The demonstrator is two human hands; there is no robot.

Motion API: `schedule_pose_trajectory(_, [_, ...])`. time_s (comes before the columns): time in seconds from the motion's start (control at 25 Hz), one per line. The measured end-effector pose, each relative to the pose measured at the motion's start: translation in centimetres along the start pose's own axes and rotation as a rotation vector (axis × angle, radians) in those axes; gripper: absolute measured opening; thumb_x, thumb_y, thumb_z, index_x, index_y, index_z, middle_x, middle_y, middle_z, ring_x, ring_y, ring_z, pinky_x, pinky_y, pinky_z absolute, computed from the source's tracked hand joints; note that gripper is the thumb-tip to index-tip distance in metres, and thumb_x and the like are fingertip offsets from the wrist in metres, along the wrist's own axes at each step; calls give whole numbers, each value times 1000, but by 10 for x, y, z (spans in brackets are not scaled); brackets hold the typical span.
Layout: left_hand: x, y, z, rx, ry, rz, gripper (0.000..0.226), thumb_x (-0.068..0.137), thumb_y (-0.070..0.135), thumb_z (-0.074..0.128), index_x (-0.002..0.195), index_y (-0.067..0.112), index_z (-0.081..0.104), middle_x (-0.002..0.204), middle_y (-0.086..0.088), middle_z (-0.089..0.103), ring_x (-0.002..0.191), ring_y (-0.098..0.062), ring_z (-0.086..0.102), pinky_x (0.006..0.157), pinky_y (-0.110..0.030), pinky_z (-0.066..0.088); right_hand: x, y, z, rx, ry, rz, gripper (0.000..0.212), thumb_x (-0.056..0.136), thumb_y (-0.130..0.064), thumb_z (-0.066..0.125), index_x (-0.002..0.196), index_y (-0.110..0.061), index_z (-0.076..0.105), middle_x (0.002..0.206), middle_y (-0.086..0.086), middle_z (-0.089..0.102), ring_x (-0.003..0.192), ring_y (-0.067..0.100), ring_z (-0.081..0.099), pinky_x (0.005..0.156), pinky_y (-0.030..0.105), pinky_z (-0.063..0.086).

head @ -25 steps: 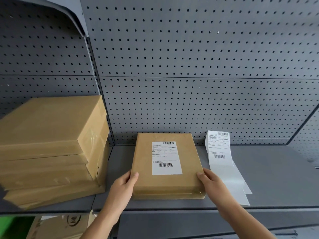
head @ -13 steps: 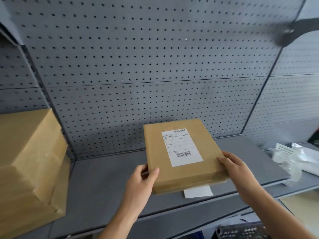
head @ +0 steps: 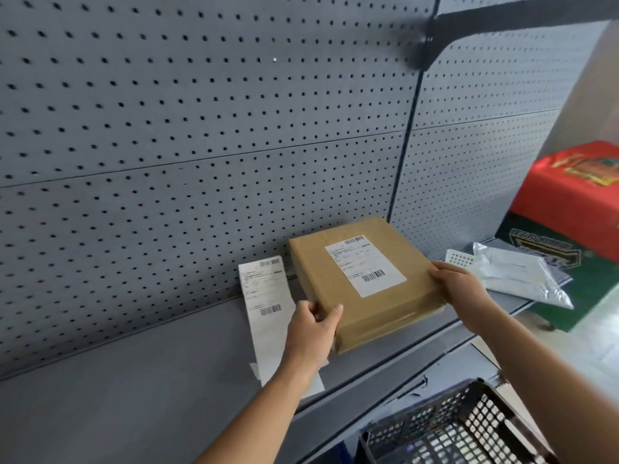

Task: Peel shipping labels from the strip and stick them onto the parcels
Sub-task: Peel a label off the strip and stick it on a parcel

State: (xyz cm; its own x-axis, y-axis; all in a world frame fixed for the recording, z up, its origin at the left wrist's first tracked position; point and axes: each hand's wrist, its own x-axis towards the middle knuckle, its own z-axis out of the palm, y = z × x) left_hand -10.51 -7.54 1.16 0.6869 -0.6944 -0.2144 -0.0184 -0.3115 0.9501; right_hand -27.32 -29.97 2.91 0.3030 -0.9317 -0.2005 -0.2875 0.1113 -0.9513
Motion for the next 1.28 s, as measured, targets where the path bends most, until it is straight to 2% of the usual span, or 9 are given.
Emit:
schedule_pose_trajectory(0.2, [29, -10, 31, 102, 18, -33, 32, 97, 45, 61, 111, 17, 54, 101, 6, 63, 83, 0, 57, 60, -14, 42, 38, 19, -6, -10, 2, 40, 19, 99, -14, 54, 101, -27, 68, 100, -8, 65, 114, 22, 56, 112, 44, 40])
schedule_pose_trajectory(0.36, [35, -21, 40, 142, 12, -47, 38, 95, 48, 64, 115, 18, 53, 99, 11, 61, 82, 3, 56, 60, -11, 42, 50, 43, -11, -75, -28, 80, 15, 96, -27, 56, 97, -32, 70, 121, 3, 66, 116, 24, 58, 111, 48, 41])
schedule_pose_trajectory(0.52, [35, -17, 32, 206, 20, -26, 45, 96, 50, 60, 125, 16, 54, 116, 2, 65, 88, -4, 58, 67, -12, 44, 40, 32, -9, -262, 3, -46, 27, 100, -24, 50, 125, -24, 62, 126, 4, 61, 114, 25, 56, 96, 40, 46])
schedule_pose_trajectory(0.6, [34, -13, 18, 328, 72, 51, 46, 100, 50, 53, 131, 16, 53, 128, -2, 63, 103, -13, 61, 82, -22, 49, 32, 19, -6, -408, 57, -175, 35, 99, -24, 50, 133, -21, 58, 131, 5, 57, 118, 25, 55, 96, 42, 47])
schedule_pose_trajectory(0.68, [32, -5, -4, 477, 159, 152, 48, 101, 50, 48, 136, 17, 52, 138, -1, 60, 123, -20, 58, 99, -35, 48, 22, 4, 3, -556, 75, -322, 35, 98, -24, 51, 132, -17, 59, 136, 9, 54, 115, 24, 56, 99, 43, 45])
schedule_pose_trajectory(0.72, [30, 1, -17, 533, 199, 193, 47, 101, 49, 47, 136, 18, 52, 140, 0, 59, 127, -21, 56, 102, -37, 47, 15, -4, 12, -617, 64, -383, 35, 99, -25, 51, 132, -17, 59, 137, 9, 53, 113, 25, 56, 99, 43, 44])
schedule_pose_trajectory(0.96, [-5, 43, -122, 668, 411, 308, 41, 104, 47, 43, 133, 21, 54, 137, 3, 60, 121, -17, 58, 94, -35, 49, -34, -61, 93, -742, -23, -661, 35, 100, -33, 49, 133, -22, 58, 140, 3, 52, 114, 27, 58, 82, 34, 45])
schedule_pose_trajectory(1.16, [-60, 65, -230, 657, 629, 349, 43, 103, 48, 44, 135, 21, 55, 141, 6, 58, 129, -14, 55, 99, -34, 48, -100, -111, 189, -700, -133, -878, 36, 99, -32, 52, 133, -23, 58, 139, 2, 52, 120, 26, 56, 92, 39, 50])
schedule_pose_trajectory(1.28, [-102, 59, -300, 659, 779, 292, 41, 103, 48, 44, 133, 21, 55, 141, 8, 58, 130, -14, 54, 98, -34, 47, -152, -135, 252, -652, -240, -997, 34, 99, -30, 51, 131, -23, 59, 137, -1, 53, 118, 23, 56, 83, 36, 47])
